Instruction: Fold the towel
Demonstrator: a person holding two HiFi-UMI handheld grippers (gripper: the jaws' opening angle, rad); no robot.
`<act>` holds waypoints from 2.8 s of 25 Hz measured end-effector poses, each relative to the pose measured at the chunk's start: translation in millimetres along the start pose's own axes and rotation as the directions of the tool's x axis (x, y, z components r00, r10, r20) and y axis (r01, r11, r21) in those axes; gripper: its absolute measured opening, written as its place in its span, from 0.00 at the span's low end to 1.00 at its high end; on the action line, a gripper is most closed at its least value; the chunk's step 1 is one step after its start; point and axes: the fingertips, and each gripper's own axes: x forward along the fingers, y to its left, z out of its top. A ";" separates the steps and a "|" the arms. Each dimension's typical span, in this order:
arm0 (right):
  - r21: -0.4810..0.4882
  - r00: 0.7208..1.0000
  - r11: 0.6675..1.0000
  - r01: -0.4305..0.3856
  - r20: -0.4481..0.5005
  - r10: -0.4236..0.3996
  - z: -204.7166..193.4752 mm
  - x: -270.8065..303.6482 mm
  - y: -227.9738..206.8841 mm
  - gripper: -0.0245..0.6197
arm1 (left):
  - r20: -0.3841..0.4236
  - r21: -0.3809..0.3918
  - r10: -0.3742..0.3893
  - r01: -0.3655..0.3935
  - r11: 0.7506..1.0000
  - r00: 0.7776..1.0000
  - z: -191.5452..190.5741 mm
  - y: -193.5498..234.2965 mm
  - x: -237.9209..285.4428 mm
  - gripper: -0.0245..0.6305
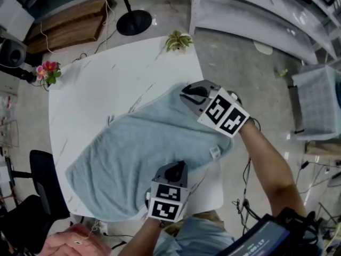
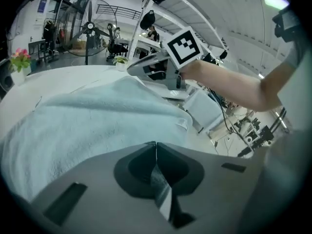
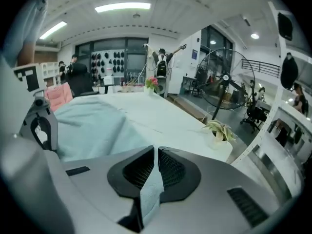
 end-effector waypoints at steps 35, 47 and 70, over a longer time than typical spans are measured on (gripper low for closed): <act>-0.064 0.996 0.996 0.057 -0.057 -0.061 -37.2 58.8 -85.4 0.06 | -0.099 -0.131 -0.027 0.014 0.991 0.995 -20.6 -2.1 12.1 0.05; 0.452 0.985 0.891 -0.046 0.168 -0.035 -47.5 -59.0 -37.1 0.35 | -0.003 -0.159 0.050 -0.050 0.986 0.999 -12.1 27.2 -24.5 0.05; 0.824 0.969 0.544 -0.160 0.235 -0.072 -143.2 -127.3 65.7 0.46 | -0.123 -0.149 0.011 -0.030 0.988 0.992 -56.9 3.6 -14.1 0.05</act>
